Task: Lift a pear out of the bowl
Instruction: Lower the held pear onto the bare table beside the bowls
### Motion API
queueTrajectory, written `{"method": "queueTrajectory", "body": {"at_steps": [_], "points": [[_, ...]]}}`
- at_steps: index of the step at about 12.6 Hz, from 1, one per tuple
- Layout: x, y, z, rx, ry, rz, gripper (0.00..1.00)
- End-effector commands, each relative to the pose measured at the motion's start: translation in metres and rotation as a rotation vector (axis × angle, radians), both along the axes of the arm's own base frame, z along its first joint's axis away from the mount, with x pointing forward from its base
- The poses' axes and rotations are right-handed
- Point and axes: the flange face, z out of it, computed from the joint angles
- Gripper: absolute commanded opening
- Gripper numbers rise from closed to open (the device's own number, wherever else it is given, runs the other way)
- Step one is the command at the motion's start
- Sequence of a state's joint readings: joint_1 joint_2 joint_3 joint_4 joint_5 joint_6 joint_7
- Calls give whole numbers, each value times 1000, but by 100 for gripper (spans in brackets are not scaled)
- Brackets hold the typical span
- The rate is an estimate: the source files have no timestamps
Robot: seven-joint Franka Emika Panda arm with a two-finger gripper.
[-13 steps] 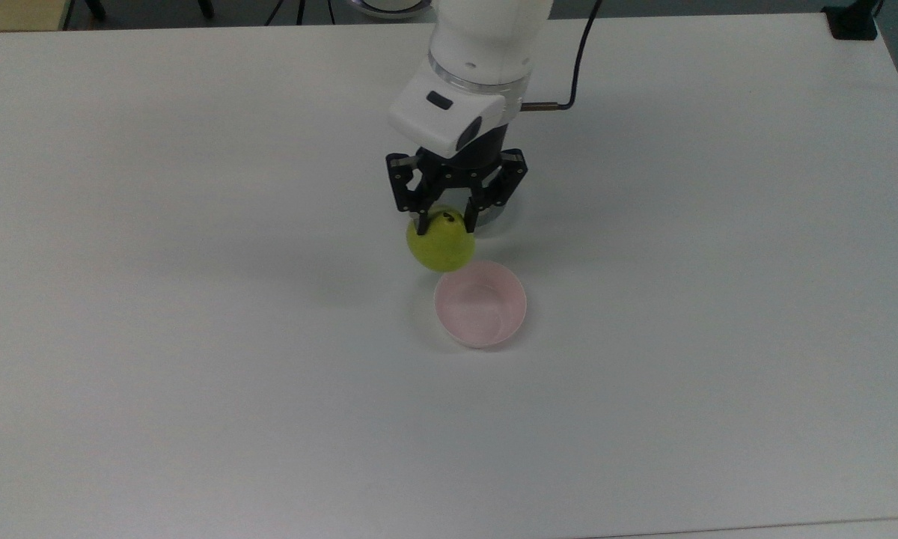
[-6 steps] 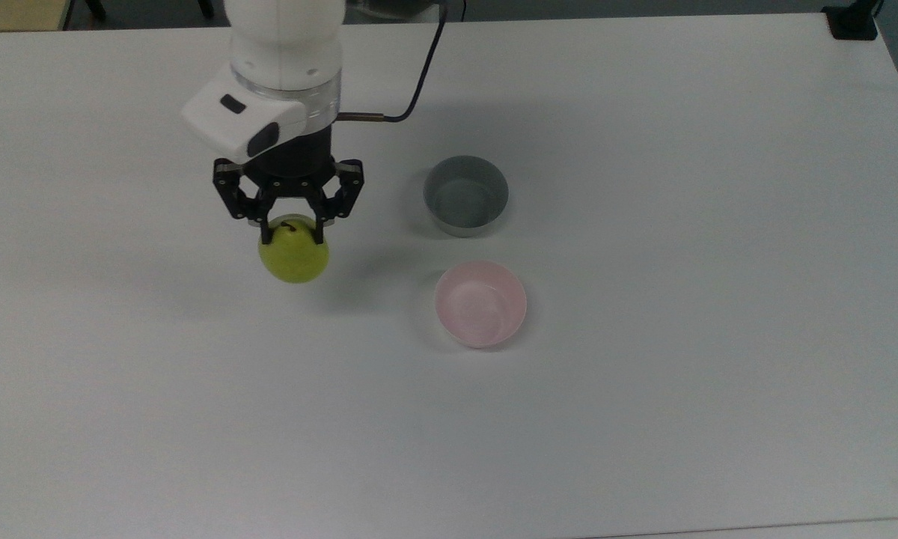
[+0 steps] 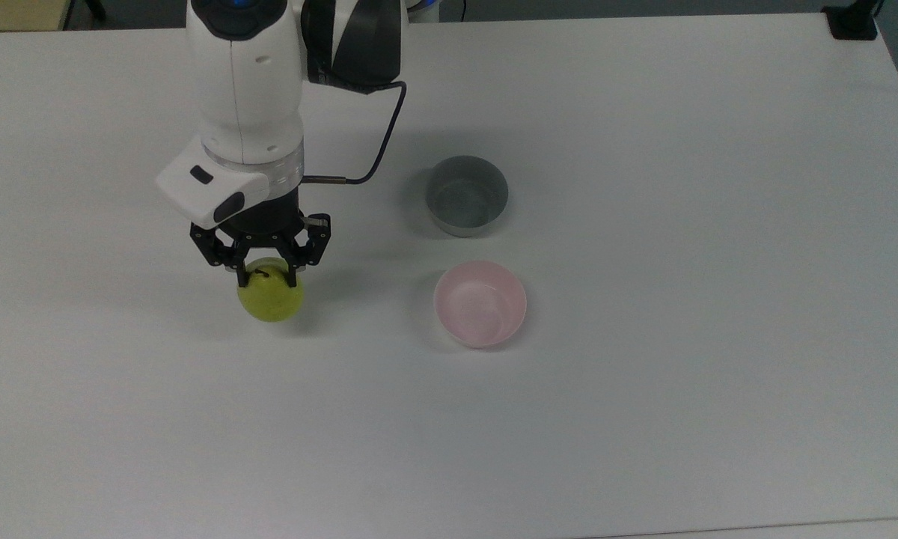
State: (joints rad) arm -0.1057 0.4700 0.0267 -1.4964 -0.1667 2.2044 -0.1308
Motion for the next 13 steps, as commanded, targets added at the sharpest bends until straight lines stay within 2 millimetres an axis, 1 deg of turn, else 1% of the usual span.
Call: {"method": "queueTrajectory", "body": {"at_steps": [1,7,9,10,12,13], "points": [[6,-4,-19,-2,-27,21,29],[13,-7,-49,-1,-30,24,30],[13,-9,-58,-4,-19,23,32],[13,-8,-59,-6,-17,25,37],[13,-8,-59,-6,-17,25,41],[13,-8,-59,-7,-17,27,50]]}}
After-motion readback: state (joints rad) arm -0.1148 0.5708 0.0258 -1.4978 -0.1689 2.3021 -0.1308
